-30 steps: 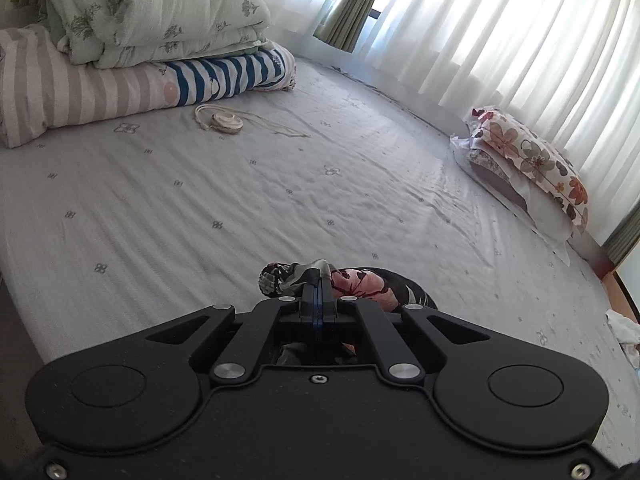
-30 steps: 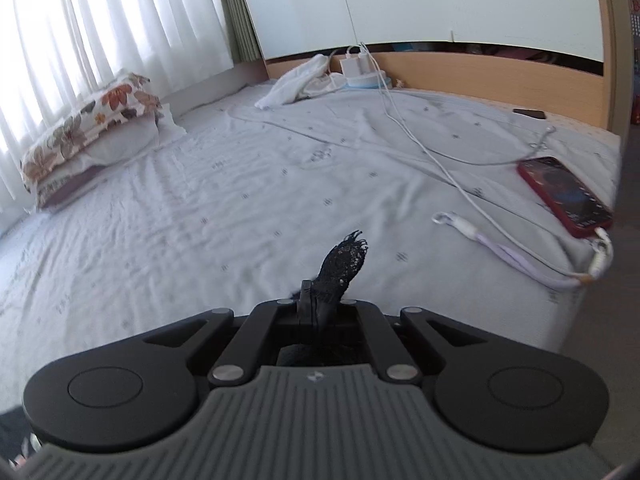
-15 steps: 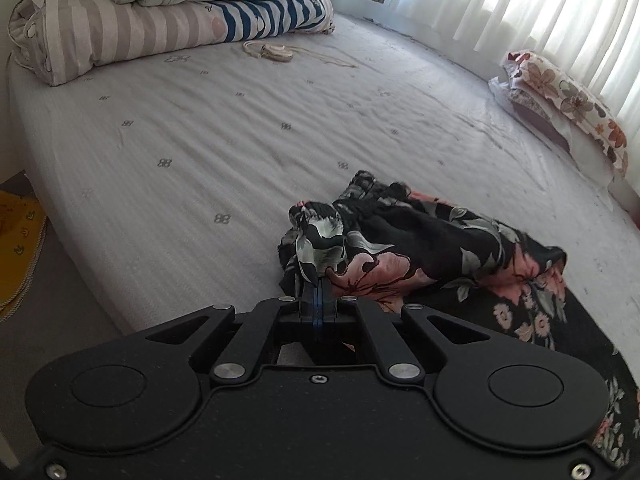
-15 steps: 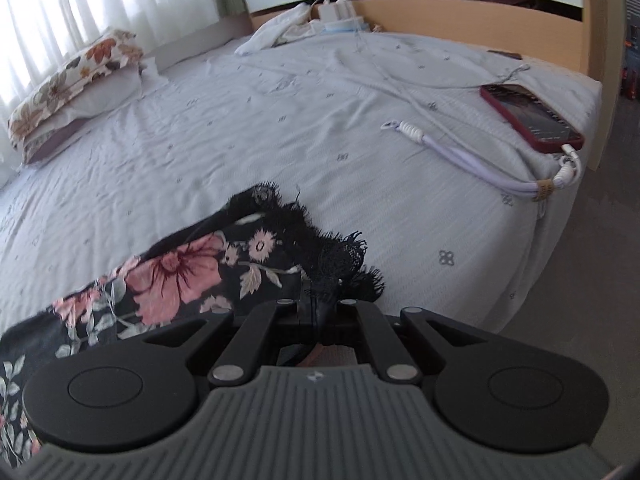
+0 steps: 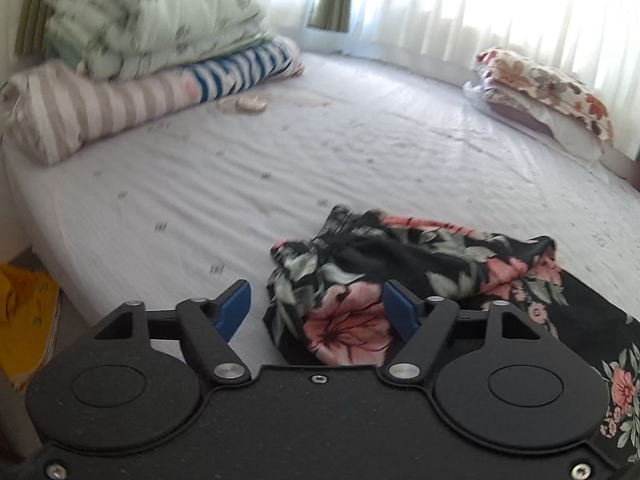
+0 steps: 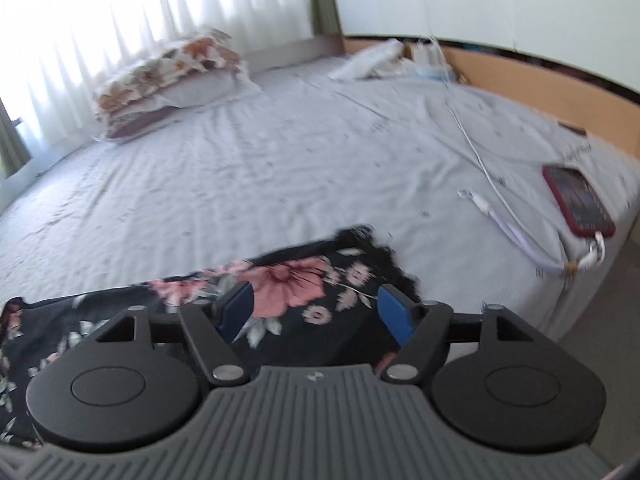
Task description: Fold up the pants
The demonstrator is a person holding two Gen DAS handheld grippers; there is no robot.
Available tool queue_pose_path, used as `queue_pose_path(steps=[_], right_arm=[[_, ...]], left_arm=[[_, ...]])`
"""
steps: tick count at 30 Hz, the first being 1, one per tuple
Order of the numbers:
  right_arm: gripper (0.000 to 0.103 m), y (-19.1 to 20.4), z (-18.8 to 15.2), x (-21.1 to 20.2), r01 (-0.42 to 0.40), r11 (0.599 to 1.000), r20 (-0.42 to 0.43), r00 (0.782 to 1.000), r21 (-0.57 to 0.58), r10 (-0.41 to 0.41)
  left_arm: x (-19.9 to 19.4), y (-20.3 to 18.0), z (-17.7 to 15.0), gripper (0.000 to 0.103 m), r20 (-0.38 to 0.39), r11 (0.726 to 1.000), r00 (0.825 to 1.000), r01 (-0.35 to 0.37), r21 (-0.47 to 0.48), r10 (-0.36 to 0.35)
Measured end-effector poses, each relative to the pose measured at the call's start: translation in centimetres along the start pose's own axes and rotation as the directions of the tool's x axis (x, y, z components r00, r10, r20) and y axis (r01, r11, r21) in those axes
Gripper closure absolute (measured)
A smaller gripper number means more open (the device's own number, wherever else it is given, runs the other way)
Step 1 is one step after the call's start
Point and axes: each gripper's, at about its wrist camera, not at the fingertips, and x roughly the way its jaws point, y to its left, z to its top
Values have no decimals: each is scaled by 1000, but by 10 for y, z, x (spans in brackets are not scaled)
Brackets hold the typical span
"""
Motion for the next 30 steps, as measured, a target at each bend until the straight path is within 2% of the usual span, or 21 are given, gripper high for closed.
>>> queue_pose_path(steps=[3, 6, 11, 12, 13, 15, 16, 18, 21, 25, 28, 30], right_arm=[[15, 22, 1, -24, -28, 997, 36, 999, -71, 30], [13, 45, -7, -35, -66, 991, 66, 995, -114, 74], [12, 90, -40, -25, -145, 976, 97, 982, -162, 162], [12, 99, -48, -19, -155, 973, 98, 980, -172, 173], [12, 108, -56, -13, -165, 970, 97, 978, -178, 184], [12, 125, -72, -2, -191, 963, 90, 973, -189, 210], [12, 132, -78, 4, -203, 960, 82, 972, -192, 222], [12, 145, -93, 19, -221, 956, 64, 969, -191, 237], [12, 163, -113, 38, -241, 954, 31, 968, -181, 250], [12, 191, -134, 54, -251, 947, 4, 966, -201, 257], [12, 216, -147, 58, -247, 933, 7, 966, -263, 257], [12, 233, -154, 56, -267, 916, 8, 959, -301, 282]], left_arm=[[-14, -15, 1, 24, 43, 998, 998, 53, 47, -55], [-24, -37, -6, 22, 73, 985, 988, 128, 115, -136], [-17, -69, -27, 25, 31, 961, 971, 230, 155, -238], [-14, -73, -31, 32, 17, 956, 966, 251, 153, -257], [-11, -76, -35, 45, 4, 950, 961, 272, 151, -276], [-4, -81, -41, 64, -22, 940, 952, 304, 154, -304], [0, -83, -42, 68, -27, 937, 950, 311, 158, -311], [9, -85, -41, 70, -21, 941, 953, 302, 156, -302], [29, -84, -28, 80, -26, 946, 954, 300, 123, -299], [61, -91, -3, 80, -44, 948, 958, 287, 138, -284], [96, -94, 15, 80, -70, 965, 979, 200, 168, -190], [117, -90, 25, 80, -88, 974, 986, 157, 165, -144]])
